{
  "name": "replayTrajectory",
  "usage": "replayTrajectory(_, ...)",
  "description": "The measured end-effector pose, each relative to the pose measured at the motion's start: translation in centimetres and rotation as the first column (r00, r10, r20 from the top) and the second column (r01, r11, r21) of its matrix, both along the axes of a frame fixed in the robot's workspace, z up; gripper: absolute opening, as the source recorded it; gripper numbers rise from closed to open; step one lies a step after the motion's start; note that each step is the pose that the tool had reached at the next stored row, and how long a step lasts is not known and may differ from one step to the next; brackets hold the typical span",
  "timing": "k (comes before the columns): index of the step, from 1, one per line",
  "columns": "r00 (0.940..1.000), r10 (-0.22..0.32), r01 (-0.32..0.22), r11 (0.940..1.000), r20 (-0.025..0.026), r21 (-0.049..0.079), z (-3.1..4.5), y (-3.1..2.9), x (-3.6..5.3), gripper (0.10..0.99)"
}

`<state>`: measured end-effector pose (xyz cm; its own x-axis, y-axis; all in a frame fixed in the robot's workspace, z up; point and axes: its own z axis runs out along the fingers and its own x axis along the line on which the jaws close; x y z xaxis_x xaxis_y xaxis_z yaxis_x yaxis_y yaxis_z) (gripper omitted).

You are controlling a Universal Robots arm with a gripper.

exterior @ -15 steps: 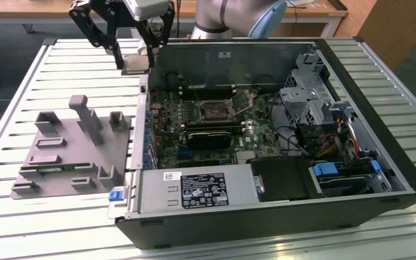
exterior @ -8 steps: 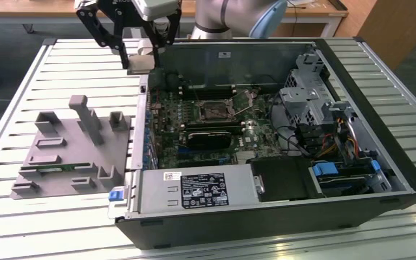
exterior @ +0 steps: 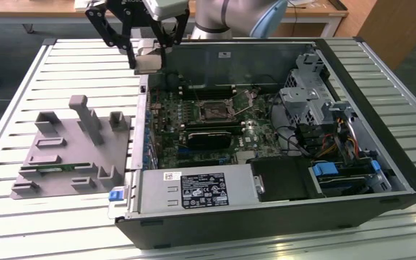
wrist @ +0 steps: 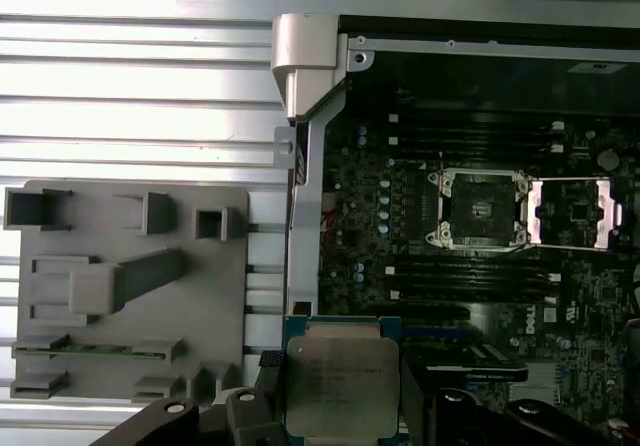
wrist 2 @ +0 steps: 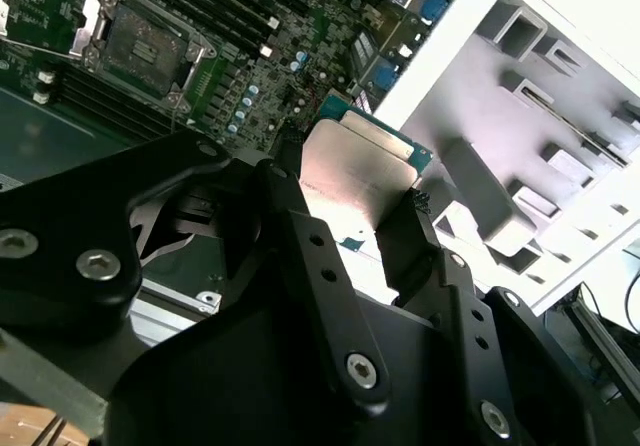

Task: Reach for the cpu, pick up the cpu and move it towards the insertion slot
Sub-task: 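Pick up the cpu and move it towards the insertion slot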

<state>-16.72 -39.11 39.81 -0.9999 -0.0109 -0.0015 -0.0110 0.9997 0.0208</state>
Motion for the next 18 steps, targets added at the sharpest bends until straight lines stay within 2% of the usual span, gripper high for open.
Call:
replayTrajectory(4, 1.0, 0.0, 0.0, 1.0, 0.0, 0.0, 0.0, 0.0, 0.43, 0.541)
replayTrajectory(7, 1.0, 0.0, 0.0, 1.0, 0.0, 0.0, 0.0, 0.0, 1.3, 0.541)
replayTrajectory(18, 1.0, 0.0, 0.0, 1.0, 0.0, 0.0, 0.0, 0.0, 2.52, 0.541)
